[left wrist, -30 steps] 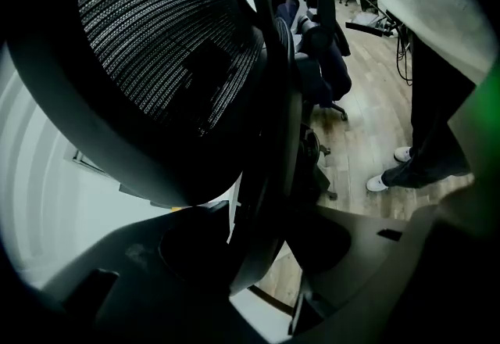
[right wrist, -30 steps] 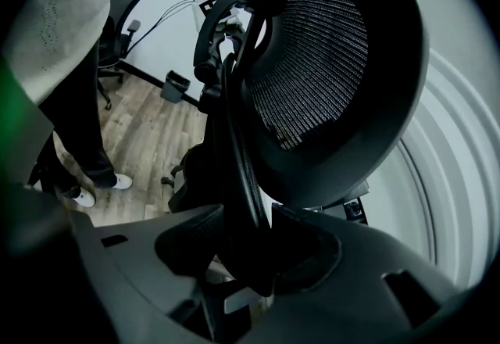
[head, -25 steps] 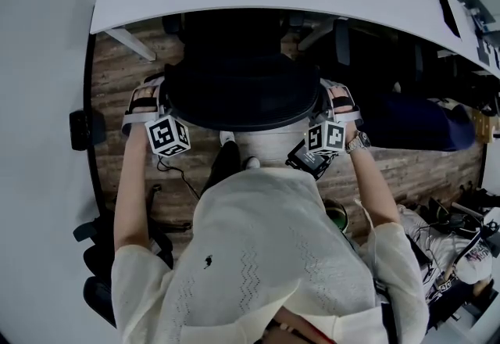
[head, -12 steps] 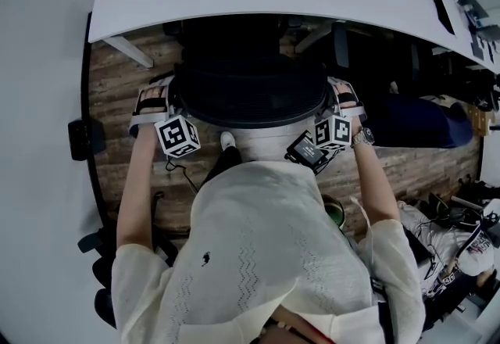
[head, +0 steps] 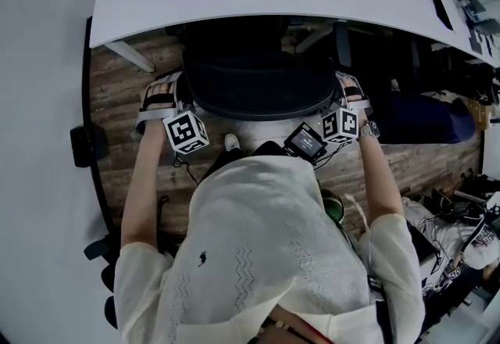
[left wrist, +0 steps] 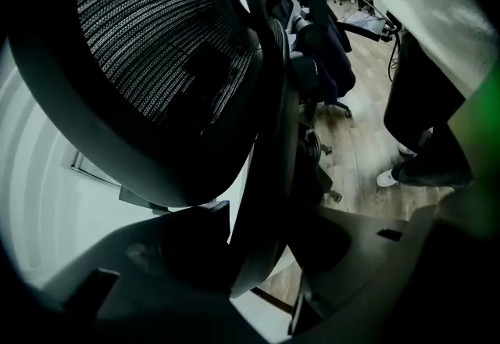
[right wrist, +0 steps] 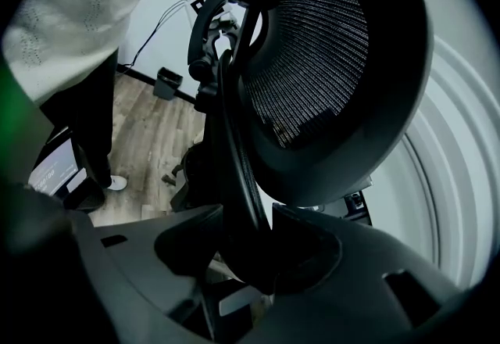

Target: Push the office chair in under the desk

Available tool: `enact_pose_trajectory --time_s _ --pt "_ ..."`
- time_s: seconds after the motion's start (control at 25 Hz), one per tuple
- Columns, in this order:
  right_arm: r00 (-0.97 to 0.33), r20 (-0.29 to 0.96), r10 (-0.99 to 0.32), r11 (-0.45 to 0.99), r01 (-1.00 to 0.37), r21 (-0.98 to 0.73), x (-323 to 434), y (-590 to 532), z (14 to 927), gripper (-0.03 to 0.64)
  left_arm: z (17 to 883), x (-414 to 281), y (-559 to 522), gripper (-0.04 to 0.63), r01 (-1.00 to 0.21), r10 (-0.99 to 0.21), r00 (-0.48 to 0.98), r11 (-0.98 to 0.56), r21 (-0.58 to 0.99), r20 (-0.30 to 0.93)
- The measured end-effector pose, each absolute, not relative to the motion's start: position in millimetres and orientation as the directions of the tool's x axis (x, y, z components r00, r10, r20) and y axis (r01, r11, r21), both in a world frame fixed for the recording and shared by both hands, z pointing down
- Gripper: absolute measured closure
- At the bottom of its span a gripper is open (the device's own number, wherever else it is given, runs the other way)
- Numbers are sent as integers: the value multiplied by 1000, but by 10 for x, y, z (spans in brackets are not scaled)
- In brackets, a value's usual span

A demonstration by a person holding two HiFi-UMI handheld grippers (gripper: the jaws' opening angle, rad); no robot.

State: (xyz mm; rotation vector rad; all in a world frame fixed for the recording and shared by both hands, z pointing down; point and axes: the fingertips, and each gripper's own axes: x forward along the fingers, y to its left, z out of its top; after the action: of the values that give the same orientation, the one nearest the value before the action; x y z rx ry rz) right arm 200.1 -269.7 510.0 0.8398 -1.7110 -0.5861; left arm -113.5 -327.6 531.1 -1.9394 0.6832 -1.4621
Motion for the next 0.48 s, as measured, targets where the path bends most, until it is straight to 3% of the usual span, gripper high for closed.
enact_pose_trajectory --time_s 0.48 --pt "-170 599 -783 622 -236 746 1997 -2740 5085 423 5309 -1151 -3338 396 -27 -726 241 -668 -744 644"
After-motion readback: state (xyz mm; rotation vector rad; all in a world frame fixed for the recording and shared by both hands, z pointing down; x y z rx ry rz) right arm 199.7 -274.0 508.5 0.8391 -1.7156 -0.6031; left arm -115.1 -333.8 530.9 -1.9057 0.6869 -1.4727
